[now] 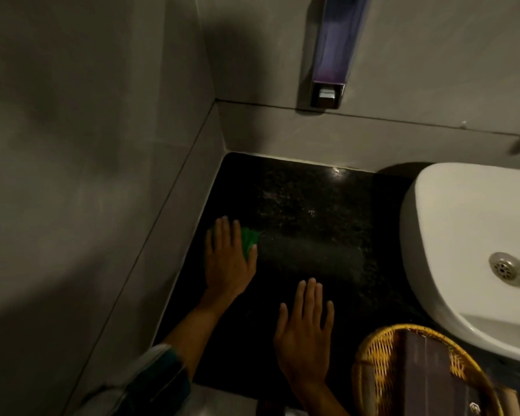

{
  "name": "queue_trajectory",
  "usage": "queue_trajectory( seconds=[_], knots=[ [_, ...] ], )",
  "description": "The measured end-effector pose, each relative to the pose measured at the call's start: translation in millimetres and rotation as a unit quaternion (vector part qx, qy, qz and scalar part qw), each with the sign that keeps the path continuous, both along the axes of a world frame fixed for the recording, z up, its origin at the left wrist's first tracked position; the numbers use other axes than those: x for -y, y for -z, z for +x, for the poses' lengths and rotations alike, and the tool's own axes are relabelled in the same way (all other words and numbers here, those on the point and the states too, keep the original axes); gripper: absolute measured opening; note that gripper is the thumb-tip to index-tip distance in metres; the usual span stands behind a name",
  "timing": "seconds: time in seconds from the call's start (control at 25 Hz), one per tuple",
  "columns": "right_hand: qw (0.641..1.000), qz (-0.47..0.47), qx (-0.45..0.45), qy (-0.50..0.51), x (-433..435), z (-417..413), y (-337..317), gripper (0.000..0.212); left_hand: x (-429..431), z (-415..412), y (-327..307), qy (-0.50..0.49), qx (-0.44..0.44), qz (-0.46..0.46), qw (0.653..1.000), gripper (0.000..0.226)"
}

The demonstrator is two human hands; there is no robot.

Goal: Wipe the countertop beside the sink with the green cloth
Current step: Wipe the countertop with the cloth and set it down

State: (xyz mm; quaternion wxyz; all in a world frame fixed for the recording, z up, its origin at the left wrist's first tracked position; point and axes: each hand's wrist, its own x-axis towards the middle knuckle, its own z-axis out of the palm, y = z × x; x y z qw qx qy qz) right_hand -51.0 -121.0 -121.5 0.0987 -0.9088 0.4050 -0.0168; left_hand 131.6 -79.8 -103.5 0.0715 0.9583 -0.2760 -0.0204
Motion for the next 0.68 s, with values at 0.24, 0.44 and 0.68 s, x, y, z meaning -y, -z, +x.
queue_trajectory(
  seconds=[0.24, 0.44, 0.68],
  knots=[
    [1.000, 0.013, 0.009, -0.010, 1, -3, -12, 0.059, 5, -21, 7, 0.228, 0.005, 0.006, 0.974, 0.065],
    [0.999, 0.040, 0.020, -0.005, 1, 0, -17, 0.059, -34, 31, 8, 0.072, 0.014, -0.033, 0.997, 0.065],
    [0.999, 0.030, 0.015, 0.000, 0, 1, -10, 0.058, 80, 42, -3, 0.088, 0.009, -0.034, 0.995, 0.059]
  ],
)
